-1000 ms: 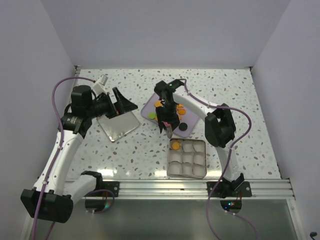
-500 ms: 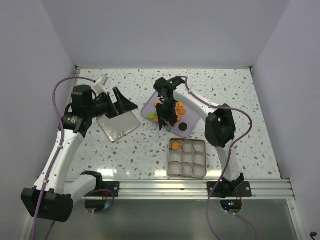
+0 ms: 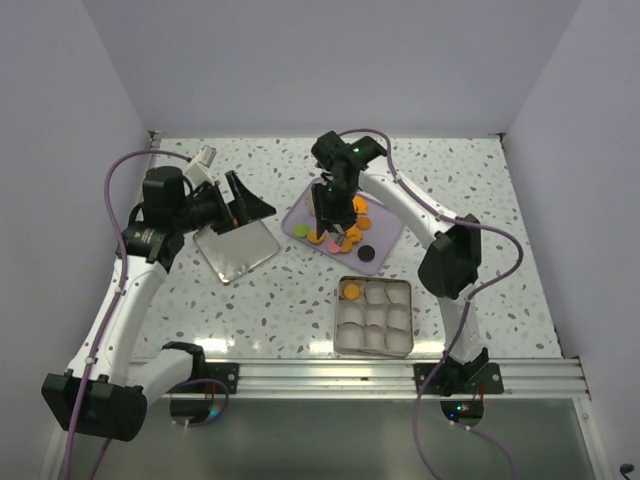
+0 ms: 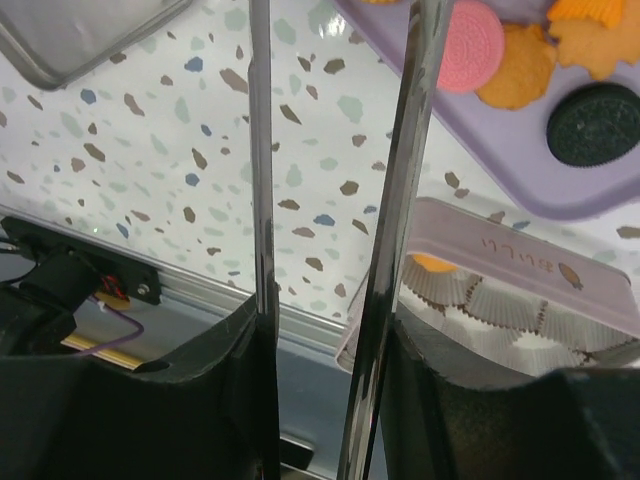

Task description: Pack the cookies

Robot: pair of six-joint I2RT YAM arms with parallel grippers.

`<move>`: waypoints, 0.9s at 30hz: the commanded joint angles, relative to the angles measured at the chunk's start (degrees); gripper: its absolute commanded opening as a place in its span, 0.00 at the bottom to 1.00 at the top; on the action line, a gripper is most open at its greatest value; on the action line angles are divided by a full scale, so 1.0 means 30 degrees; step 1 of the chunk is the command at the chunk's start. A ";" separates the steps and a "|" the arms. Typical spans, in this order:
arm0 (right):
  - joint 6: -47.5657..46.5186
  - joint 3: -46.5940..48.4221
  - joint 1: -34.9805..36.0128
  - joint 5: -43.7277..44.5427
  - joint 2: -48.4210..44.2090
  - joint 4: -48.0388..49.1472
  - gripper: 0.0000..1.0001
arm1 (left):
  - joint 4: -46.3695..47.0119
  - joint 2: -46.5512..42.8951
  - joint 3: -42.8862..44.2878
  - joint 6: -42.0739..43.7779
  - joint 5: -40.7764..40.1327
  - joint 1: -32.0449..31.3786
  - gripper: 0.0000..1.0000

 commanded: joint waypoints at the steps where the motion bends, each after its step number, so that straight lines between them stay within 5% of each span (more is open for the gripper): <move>1: -0.0162 -0.1688 -0.0083 0.0696 -0.4025 -0.2833 0.28 | 0.0048 0.0029 0.0508 0.0389 0.0032 -0.0010 1.00; 15: 0.1830 -1.2028 -0.0083 0.0259 -1.5015 -0.3946 0.28 | 0.0664 0.0468 0.0097 0.0125 -0.0027 -0.0391 1.00; 27: 0.3148 -1.8569 -0.0083 -0.2203 -1.8919 -0.2278 0.28 | 0.0752 0.0000 -0.0606 -0.0139 0.0090 -0.0479 1.00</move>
